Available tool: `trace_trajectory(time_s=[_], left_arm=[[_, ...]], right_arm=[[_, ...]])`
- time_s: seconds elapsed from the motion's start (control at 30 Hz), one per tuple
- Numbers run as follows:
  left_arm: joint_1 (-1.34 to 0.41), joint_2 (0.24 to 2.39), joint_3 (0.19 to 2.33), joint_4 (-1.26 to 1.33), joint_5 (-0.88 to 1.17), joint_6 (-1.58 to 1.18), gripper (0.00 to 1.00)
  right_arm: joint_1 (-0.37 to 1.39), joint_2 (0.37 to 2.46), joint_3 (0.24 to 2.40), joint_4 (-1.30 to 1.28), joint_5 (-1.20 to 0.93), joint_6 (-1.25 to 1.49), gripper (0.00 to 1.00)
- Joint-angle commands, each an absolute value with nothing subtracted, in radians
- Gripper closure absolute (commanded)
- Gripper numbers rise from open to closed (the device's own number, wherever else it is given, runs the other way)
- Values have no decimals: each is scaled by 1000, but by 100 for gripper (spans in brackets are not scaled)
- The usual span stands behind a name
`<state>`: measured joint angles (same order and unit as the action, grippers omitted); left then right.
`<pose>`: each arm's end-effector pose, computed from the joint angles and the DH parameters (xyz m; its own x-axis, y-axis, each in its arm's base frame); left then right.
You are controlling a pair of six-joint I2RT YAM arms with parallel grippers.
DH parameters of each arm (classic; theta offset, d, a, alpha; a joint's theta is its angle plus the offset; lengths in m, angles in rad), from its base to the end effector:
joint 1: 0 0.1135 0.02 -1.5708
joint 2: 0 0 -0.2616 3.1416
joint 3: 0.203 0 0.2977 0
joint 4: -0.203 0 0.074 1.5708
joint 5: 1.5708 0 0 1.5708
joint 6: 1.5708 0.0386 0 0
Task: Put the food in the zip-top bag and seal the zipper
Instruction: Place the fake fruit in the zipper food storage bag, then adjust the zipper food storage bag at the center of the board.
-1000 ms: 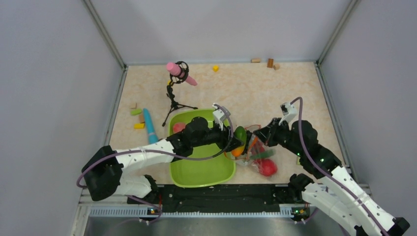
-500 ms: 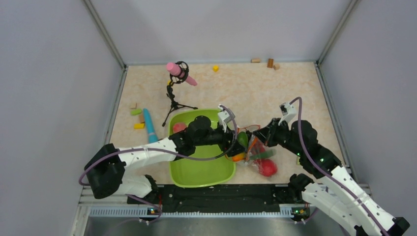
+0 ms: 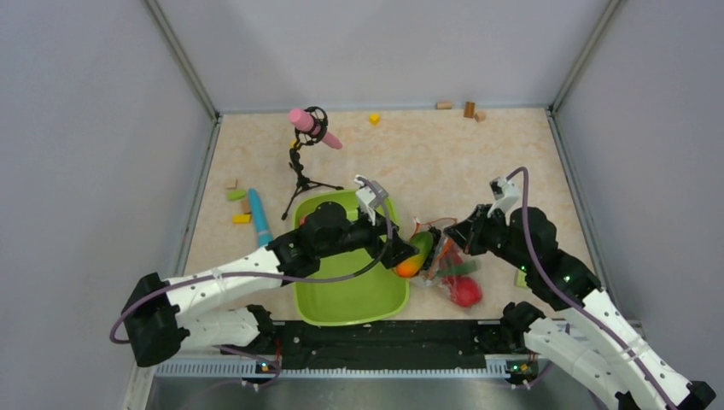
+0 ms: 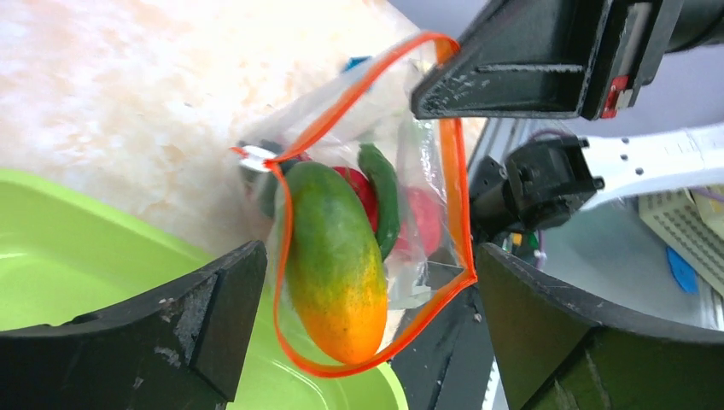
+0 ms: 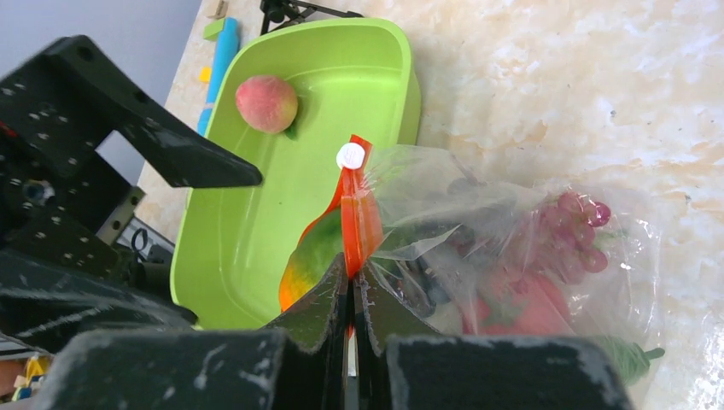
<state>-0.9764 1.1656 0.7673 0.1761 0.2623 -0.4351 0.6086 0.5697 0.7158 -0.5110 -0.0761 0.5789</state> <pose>0.1695 -0.2686 0.2716 -0.5089 0.0259 -0.8605 0.8020 0.3774 -0.4630 0.1497 0.1079 0.3163 -0.5888 0.2546 -0.7671 -0.3658 0.7624 0.5338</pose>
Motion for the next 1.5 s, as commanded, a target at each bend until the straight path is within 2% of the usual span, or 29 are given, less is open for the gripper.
trace_trajectory(time_s=[0.0,0.13,0.23,0.43,0.73,0.87,0.97,1.07,1.1,1.33,1.47], left_arm=[[-979,1052,694,178,47,-458,3],[-971,1027,671,95,-102,-511,3],[-962,1078,691,27,-111,-538,11],[-959,1143,665,7,-39,-509,24],[-959,1209,637,98,129,-513,27],[-959,1295,693,100,197,-510,36],[-958,1368,754,112,279,-520,55],[-959,1407,810,104,340,-518,92],[-959,1406,820,98,343,-516,100],[-959,1311,889,34,334,-457,100],[-959,1302,950,73,381,-435,100]], right_arm=[[617,558,768,-503,-50,562,100],[617,560,757,-495,-55,567,100],[617,564,756,-494,-58,570,100],[617,567,755,-495,-65,575,100],[617,584,752,-488,-73,576,100],[617,587,747,-480,-77,576,100],[617,591,744,-478,-75,578,100],[617,592,761,-502,-67,570,100],[617,591,772,-521,-51,564,100],[617,614,887,-756,213,546,100],[617,611,910,-803,263,553,100]])
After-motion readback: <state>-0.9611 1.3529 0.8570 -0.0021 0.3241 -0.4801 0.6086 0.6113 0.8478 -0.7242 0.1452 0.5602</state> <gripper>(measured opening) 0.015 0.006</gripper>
